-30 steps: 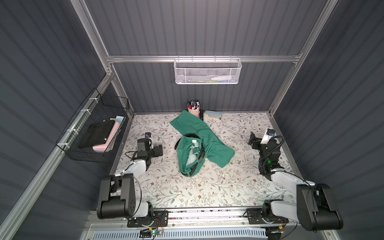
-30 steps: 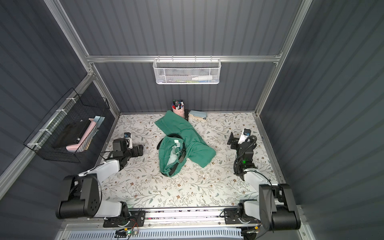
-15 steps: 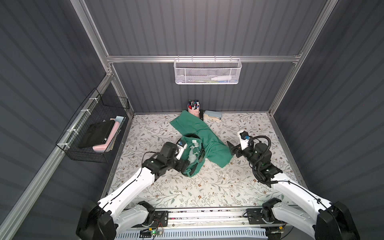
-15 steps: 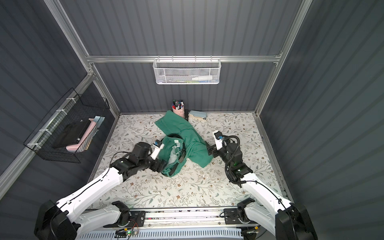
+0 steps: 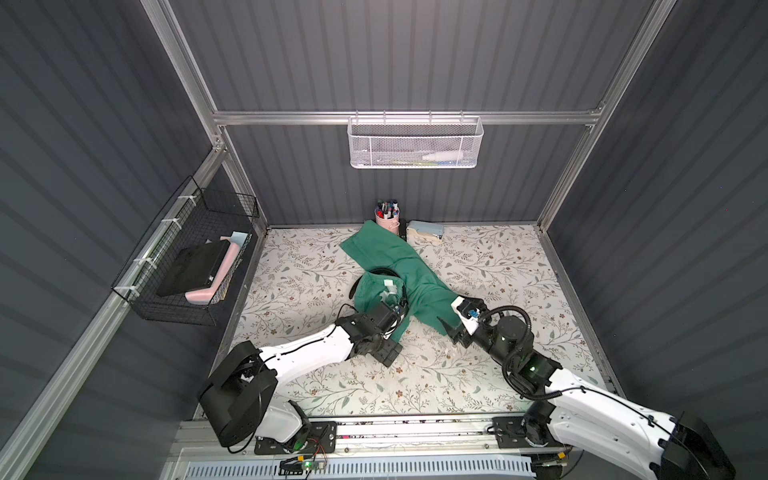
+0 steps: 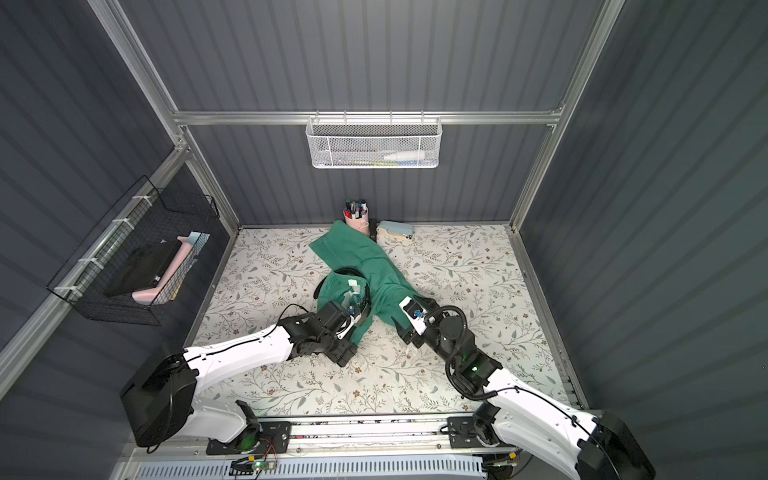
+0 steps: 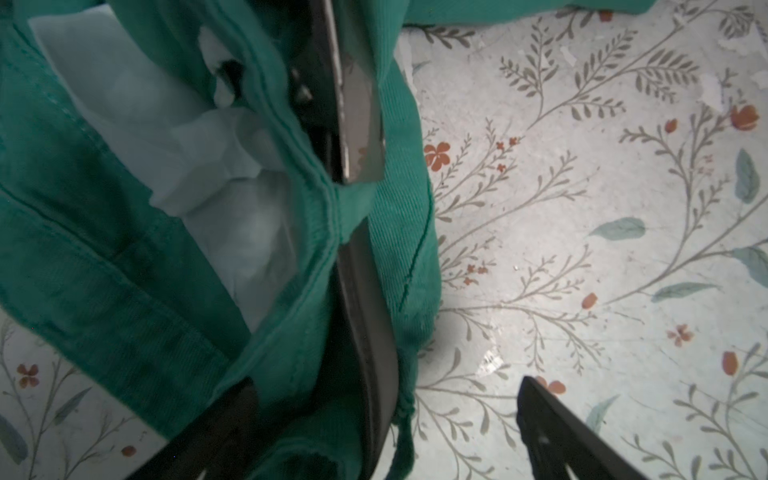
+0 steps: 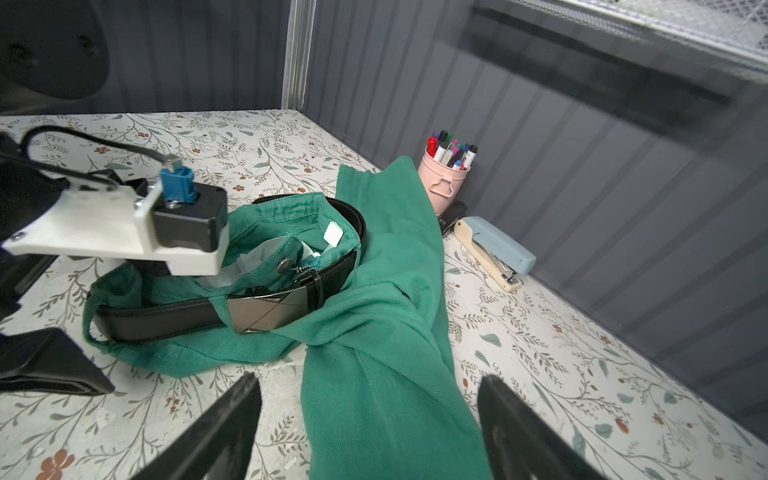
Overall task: Remove the belt from the trousers
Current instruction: Adjust the trousers at the center of the board.
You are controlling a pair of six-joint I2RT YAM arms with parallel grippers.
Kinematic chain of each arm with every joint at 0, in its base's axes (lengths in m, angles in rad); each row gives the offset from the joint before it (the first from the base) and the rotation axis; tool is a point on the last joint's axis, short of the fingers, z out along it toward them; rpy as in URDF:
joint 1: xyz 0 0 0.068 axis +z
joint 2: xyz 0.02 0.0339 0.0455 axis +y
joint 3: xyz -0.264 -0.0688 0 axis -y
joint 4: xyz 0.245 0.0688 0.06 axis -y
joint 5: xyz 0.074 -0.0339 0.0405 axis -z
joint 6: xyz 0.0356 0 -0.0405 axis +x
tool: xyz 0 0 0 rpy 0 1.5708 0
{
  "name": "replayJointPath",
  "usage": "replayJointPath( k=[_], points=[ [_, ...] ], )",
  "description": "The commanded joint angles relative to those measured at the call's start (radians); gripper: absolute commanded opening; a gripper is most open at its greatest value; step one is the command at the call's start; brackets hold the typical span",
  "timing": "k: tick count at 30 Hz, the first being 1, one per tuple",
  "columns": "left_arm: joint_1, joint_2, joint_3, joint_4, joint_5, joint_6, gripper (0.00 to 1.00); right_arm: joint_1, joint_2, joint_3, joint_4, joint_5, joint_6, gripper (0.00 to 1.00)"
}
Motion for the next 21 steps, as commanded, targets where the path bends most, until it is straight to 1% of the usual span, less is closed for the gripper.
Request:
replayJointPath(
  k=[1, 3, 5, 7, 9, 10, 11, 13, 14, 15, 16, 17, 19, 21],
  points=[
    [0.010, -0.005, 0.038, 0.017, -0.048, -0.008, 0.93, 0.031, 0.023, 0.007, 0.028, 0.063, -0.086, 0.84],
    [0.016, -0.029, 0.032, 0.040, -0.067, 0.005, 0.93, 0.056, 0.054, 0.020, 0.023, 0.079, -0.104, 0.84],
    [0.046, -0.033, 0.036, 0.039, -0.051, 0.011, 0.93, 0.075, 0.084, 0.028, 0.037, 0.085, -0.121, 0.84],
    [0.094, -0.007, 0.037, 0.037, 0.010, 0.005, 0.93, 0.093, 0.115, 0.036, 0.060, 0.095, -0.130, 0.84],
    [0.136, 0.053, 0.042, 0.035, 0.101, -0.002, 0.92, 0.106, 0.145, 0.045, 0.084, 0.102, -0.133, 0.84],
    [0.141, 0.079, 0.044, 0.033, 0.123, -0.001, 0.90, 0.110, 0.156, 0.050, 0.091, 0.102, -0.133, 0.84],
    [0.141, 0.105, 0.047, 0.031, 0.148, 0.000, 0.86, 0.113, 0.169, 0.054, 0.099, 0.104, -0.134, 0.83],
    [0.141, 0.131, 0.048, 0.037, 0.197, -0.004, 0.70, 0.117, 0.184, 0.062, 0.111, 0.115, -0.134, 0.82],
    [0.141, 0.132, 0.046, 0.039, 0.214, -0.004, 0.58, 0.117, 0.188, 0.068, 0.116, 0.127, -0.126, 0.78],
    [0.142, 0.127, 0.046, 0.039, 0.229, -0.001, 0.45, 0.117, 0.187, 0.071, 0.121, 0.166, -0.090, 0.72],
    [0.141, 0.118, 0.052, 0.029, 0.238, 0.009, 0.35, 0.117, 0.183, 0.077, 0.129, 0.214, -0.024, 0.65],
    [0.141, 0.101, 0.064, 0.005, 0.248, 0.029, 0.27, 0.112, 0.180, 0.074, 0.153, 0.247, 0.013, 0.60],
    [0.149, 0.060, 0.108, -0.062, 0.283, 0.080, 0.18, 0.111, 0.185, 0.058, 0.204, 0.247, -0.011, 0.58],
    [0.188, 0.023, 0.181, -0.155, 0.393, 0.141, 0.10, 0.110, 0.216, 0.053, 0.241, 0.245, -0.068, 0.60]
  ],
)
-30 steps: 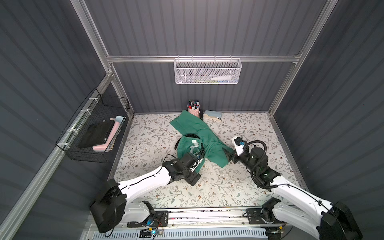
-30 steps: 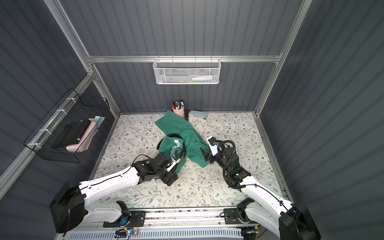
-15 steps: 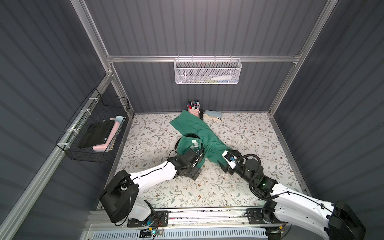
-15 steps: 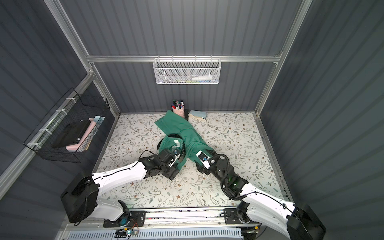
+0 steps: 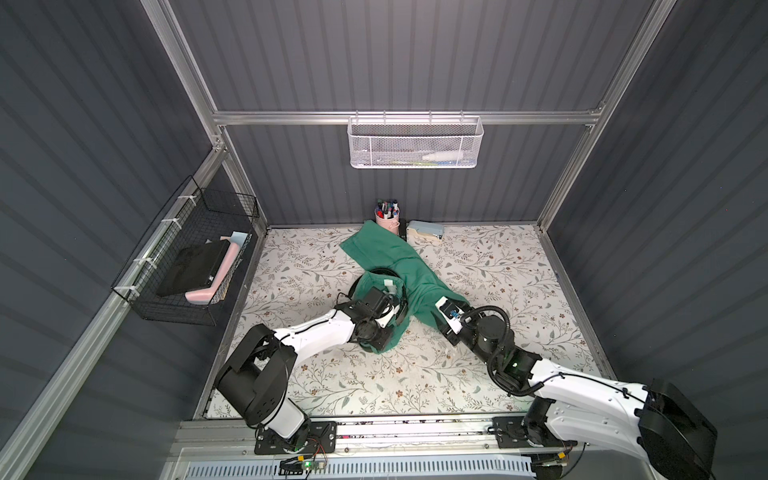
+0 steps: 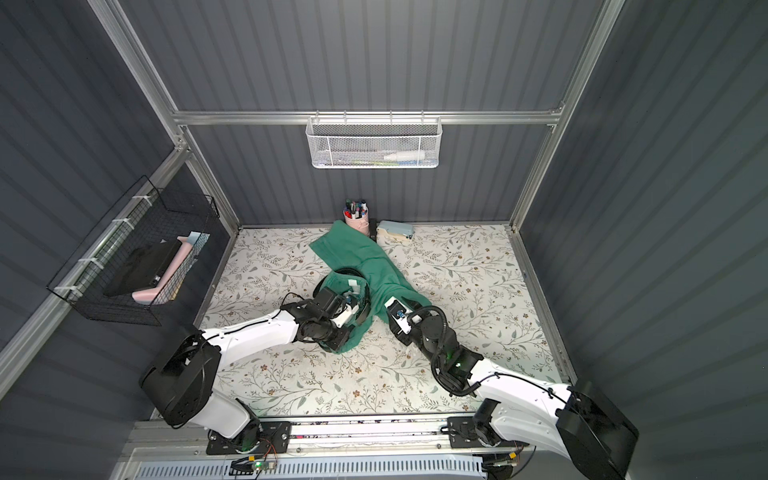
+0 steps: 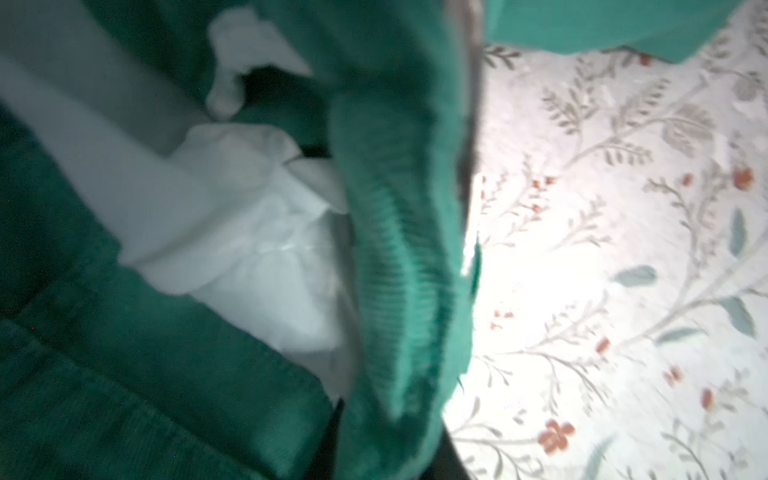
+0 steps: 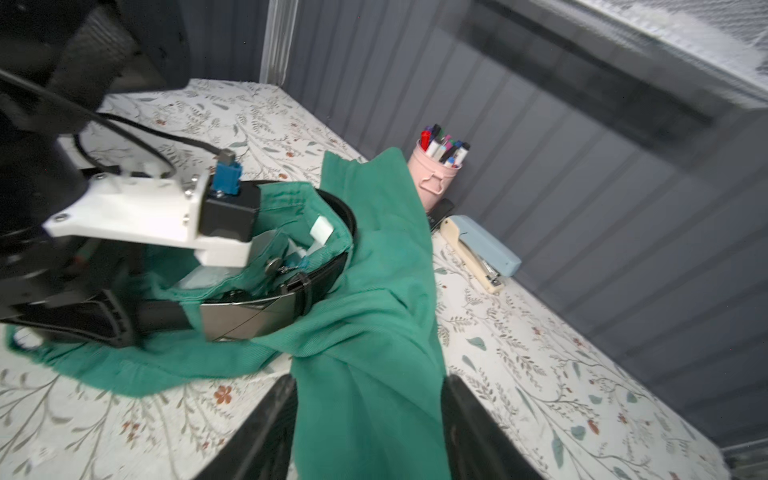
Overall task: Remove the belt from the trousers
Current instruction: Adjust the trousers at the center of the board.
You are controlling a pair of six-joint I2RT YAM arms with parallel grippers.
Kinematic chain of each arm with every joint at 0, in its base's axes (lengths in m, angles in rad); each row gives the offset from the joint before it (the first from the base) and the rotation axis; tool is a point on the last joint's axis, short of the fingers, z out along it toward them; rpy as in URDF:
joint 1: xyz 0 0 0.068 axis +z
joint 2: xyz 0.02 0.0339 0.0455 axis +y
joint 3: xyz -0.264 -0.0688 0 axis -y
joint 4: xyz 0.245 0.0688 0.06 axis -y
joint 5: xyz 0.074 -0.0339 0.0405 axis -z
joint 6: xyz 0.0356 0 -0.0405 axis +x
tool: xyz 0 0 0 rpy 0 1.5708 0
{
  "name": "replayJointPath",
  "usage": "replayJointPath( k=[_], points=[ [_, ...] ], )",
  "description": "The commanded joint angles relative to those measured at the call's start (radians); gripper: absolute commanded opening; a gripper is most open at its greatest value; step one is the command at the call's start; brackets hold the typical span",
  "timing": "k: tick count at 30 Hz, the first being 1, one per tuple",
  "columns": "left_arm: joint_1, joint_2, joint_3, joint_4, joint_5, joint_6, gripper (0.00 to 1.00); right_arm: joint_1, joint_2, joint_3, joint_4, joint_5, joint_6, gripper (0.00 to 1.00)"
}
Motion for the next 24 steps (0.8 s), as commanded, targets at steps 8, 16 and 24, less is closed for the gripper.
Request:
replayJointPath(
  k=[8, 16, 24],
  points=[
    [0.173, -0.029, 0.441, -0.541, 0.488, 0.301, 0.00, -0.002, 0.211, 0.115, 0.173, 0.105, -0.222, 0.69],
    [0.243, 0.049, 0.546, -0.637, 0.657, 0.362, 0.00, -0.002, 0.405, 0.211, 0.316, 0.076, -0.376, 0.70],
    [0.299, 0.087, 0.624, -0.748, 0.729, 0.427, 0.00, -0.002, 0.613, 0.290, 0.507, 0.036, -0.458, 0.68]
  ],
)
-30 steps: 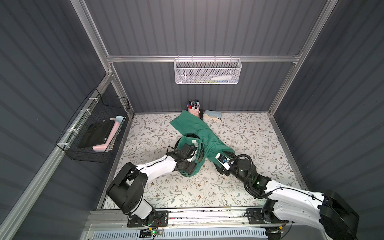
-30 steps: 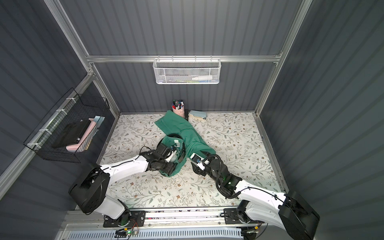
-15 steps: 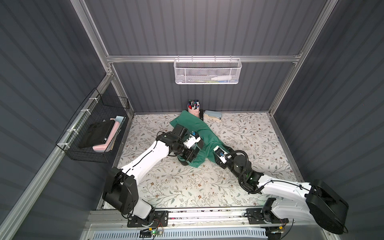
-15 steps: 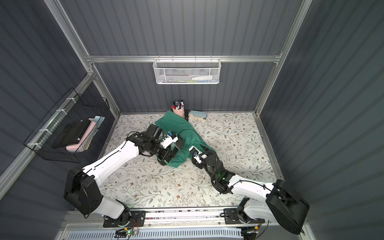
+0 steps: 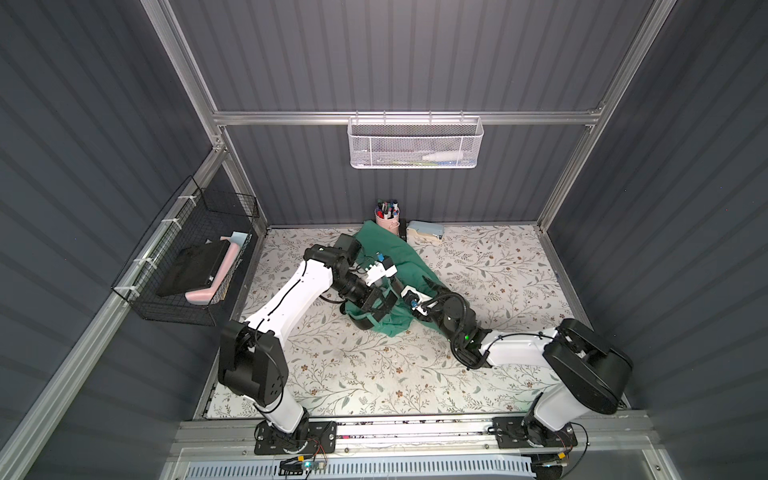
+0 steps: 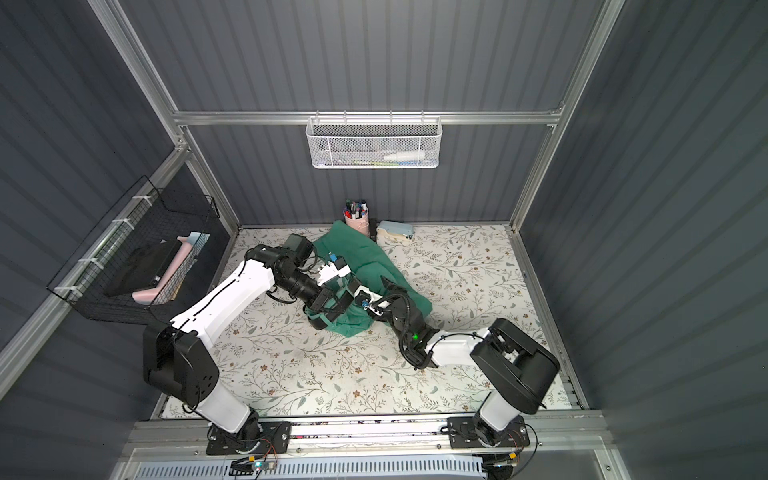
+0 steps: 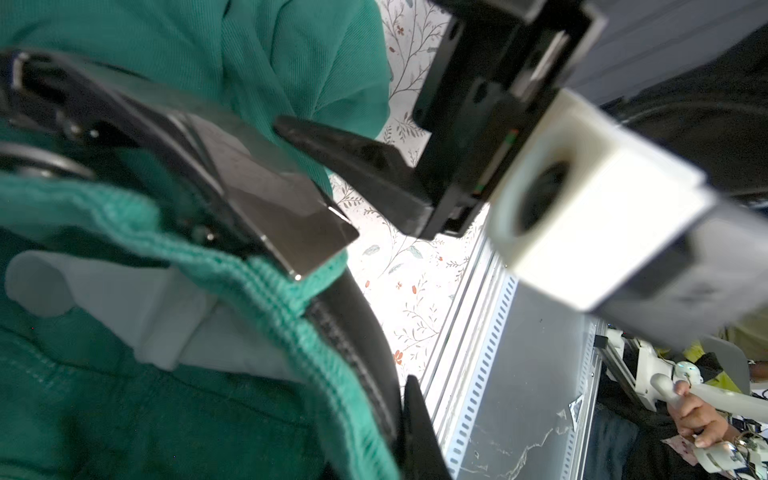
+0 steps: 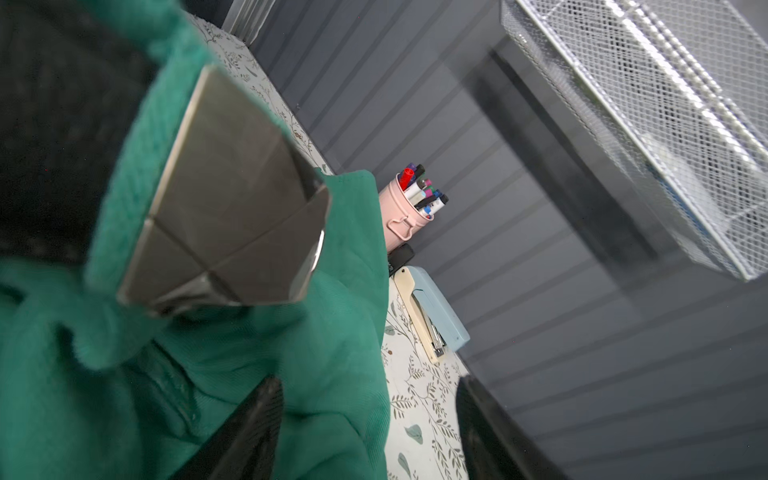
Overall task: Remove the belt from the trousers
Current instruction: Adjust the trousers at the center of the board.
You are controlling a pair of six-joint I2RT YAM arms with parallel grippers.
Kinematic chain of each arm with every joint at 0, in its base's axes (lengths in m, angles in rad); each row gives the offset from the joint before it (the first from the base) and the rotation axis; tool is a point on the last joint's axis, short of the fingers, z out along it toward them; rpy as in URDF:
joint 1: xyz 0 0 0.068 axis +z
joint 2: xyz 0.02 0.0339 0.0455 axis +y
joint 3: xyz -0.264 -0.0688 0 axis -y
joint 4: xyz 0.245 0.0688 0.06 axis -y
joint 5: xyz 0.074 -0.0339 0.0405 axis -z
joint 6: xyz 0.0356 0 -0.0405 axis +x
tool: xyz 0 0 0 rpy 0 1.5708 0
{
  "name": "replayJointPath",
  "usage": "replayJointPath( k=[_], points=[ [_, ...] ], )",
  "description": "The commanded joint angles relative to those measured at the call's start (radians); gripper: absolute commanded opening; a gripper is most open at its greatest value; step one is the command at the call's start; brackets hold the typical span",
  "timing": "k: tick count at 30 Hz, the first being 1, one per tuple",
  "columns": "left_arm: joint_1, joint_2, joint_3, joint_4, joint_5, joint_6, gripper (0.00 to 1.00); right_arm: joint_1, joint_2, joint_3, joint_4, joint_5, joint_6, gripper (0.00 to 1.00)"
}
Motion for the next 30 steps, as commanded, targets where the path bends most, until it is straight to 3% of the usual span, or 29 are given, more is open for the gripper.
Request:
replayJointPath(
  k=[1, 7, 10, 17, 23, 25, 30],
  points=[
    [0.024, -0.006, 0.058, -0.075, 0.108, 0.058, 0.00, -0.003, 0.058, 0.051, 0.144, -0.022, -0.062, 0.68],
    [0.043, 0.027, 0.123, -0.135, 0.133, 0.099, 0.00, -0.011, 0.159, 0.133, 0.244, -0.040, -0.056, 0.64],
    [0.049, 0.036, 0.141, -0.142, 0.136, 0.105, 0.00, -0.026, 0.167, 0.163, 0.225, -0.121, -0.008, 0.64],
    [0.072, 0.031, 0.148, -0.132, 0.137, 0.108, 0.00, -0.057, 0.082, 0.237, -0.116, -0.439, 0.136, 0.70],
    [0.082, 0.024, 0.129, -0.114, 0.157, 0.108, 0.00, -0.059, 0.077, 0.265, -0.200, -0.543, 0.145, 0.73],
    [0.082, 0.020, 0.127, -0.109, 0.167, 0.109, 0.00, -0.062, 0.099, 0.279, -0.202, -0.543, 0.163, 0.71],
    [0.082, -0.002, 0.115, -0.108, 0.200, 0.132, 0.00, -0.114, 0.184, 0.295, -0.031, -0.561, 0.281, 0.50]
  ],
)
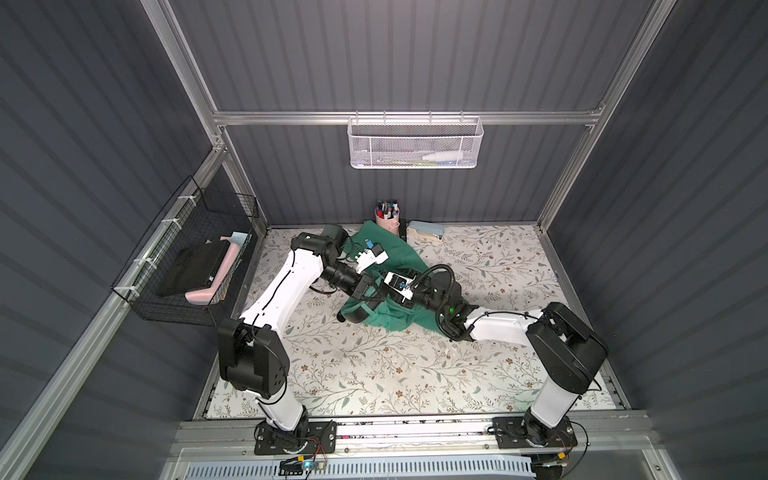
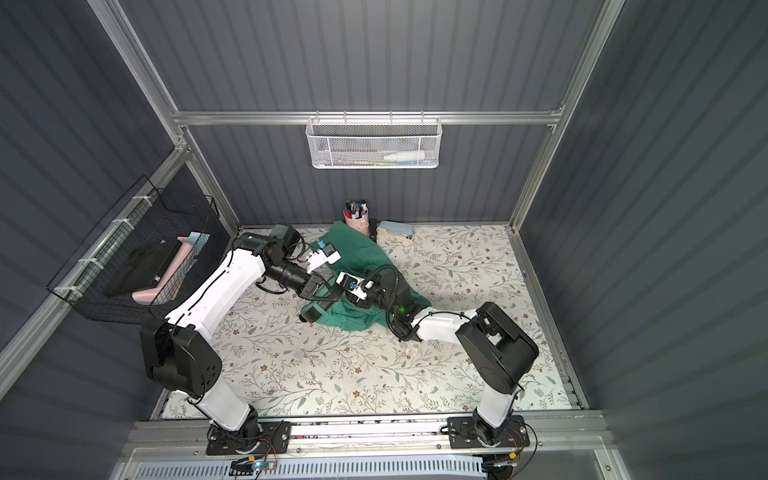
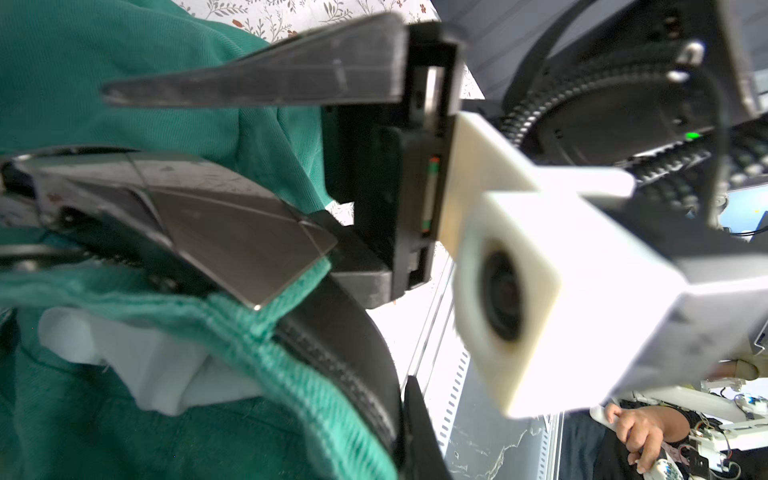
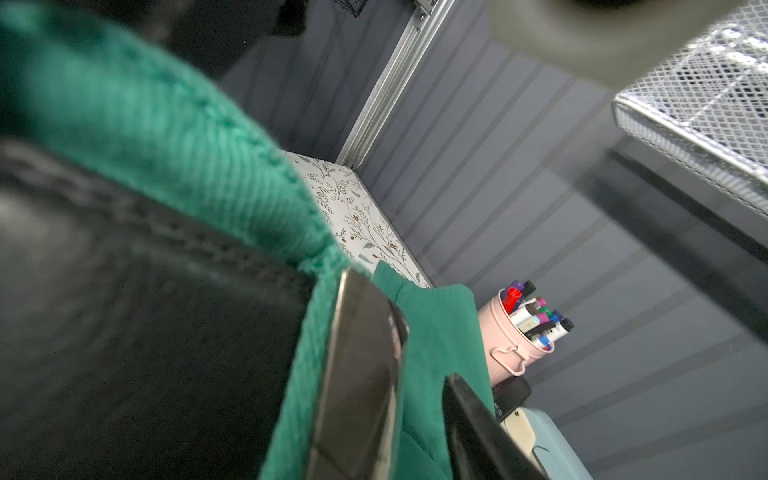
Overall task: Remove the belt from the trousers
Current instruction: Adjust the trousers at the center of the board.
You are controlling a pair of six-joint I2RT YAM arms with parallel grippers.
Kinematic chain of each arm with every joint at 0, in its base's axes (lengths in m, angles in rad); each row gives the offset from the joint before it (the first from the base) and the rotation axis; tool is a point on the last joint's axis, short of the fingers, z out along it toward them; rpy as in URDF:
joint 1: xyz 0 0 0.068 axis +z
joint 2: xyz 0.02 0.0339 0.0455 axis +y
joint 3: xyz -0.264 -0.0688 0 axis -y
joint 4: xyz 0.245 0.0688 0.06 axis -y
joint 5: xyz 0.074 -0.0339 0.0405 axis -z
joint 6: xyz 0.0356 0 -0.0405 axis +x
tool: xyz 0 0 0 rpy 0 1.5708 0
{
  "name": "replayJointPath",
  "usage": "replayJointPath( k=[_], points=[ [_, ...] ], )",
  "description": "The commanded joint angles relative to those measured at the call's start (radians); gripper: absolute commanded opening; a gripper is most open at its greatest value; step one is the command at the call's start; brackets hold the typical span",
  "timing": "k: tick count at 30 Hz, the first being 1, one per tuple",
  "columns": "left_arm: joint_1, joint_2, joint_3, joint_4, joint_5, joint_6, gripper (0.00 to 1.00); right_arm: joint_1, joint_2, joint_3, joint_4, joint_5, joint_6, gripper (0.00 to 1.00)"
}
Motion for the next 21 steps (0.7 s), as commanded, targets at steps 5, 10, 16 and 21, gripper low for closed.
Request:
replayJointPath(
  k=[5, 10, 16, 21],
  points=[
    [0.005, -0.081, -0.040, 0.005, 0.104, 0.074, 0.00, -0.058, 0.094, 0.110, 0.161, -0.200, 0.154, 0.52],
    [0.005, -0.107, -0.053, 0.026, 0.067, 0.062, 0.00, -0.058, 0.085, 0.148, 0.176, -0.297, 0.202, 0.30],
    [0.007, -0.163, -0.127, 0.183, -0.006, -0.021, 0.08, -0.059, -0.017, 0.118, 0.162, -0.148, 0.249, 0.00],
    [0.006, -0.199, -0.173, 0.304, -0.065, -0.083, 0.17, -0.064, -0.123, 0.088, 0.120, 0.079, 0.297, 0.00]
  ],
)
